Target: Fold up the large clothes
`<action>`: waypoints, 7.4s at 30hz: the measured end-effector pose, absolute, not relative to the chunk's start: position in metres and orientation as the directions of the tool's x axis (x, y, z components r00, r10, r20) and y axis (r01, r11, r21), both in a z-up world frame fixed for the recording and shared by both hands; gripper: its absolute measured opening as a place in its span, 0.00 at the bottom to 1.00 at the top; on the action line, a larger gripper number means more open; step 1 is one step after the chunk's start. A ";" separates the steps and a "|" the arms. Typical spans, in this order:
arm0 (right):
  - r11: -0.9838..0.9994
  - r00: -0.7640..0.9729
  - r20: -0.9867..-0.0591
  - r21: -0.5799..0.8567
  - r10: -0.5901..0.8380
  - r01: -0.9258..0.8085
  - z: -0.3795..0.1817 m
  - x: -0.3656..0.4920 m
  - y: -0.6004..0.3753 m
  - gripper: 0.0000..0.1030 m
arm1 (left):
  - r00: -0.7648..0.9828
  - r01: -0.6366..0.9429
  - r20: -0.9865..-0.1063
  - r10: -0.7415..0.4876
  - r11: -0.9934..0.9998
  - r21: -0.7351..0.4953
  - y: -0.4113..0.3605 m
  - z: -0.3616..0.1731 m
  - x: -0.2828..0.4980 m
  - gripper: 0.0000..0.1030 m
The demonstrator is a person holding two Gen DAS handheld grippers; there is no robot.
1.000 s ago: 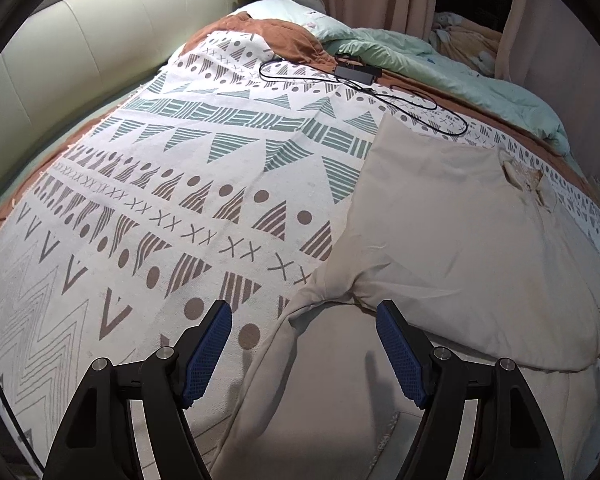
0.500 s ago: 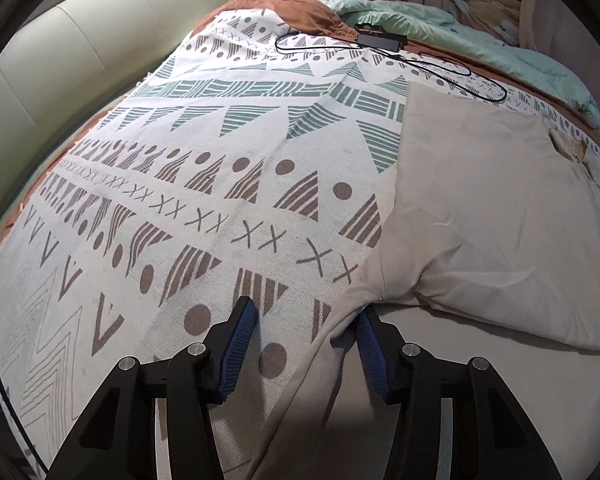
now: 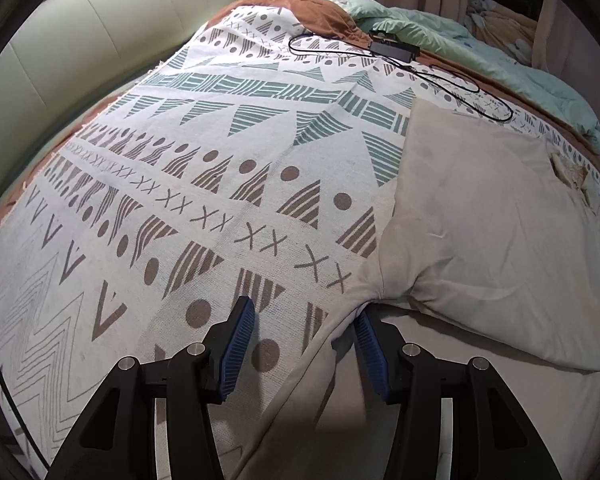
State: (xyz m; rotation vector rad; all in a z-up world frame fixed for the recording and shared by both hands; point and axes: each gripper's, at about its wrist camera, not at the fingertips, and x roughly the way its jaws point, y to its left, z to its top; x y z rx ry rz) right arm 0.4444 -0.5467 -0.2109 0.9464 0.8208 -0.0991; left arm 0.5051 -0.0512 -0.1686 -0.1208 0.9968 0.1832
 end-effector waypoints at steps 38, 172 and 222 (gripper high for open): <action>0.537 0.701 -0.661 0.502 -0.267 0.678 -0.151 0.263 -0.778 0.47 | 0.697 -0.020 -0.707 -0.119 0.982 -0.186 -0.140 -0.088 0.443 0.95; 0.858 0.901 -0.420 0.498 0.113 0.124 -0.069 0.433 -0.430 0.06 | 0.720 -0.051 -0.660 -0.213 0.933 -0.357 -0.045 -0.085 0.444 0.95; 0.249 0.778 -0.628 0.755 0.006 0.607 -0.216 0.304 -0.697 0.15 | 0.584 0.386 -0.764 -0.276 0.922 -0.039 -0.334 -0.112 0.466 0.95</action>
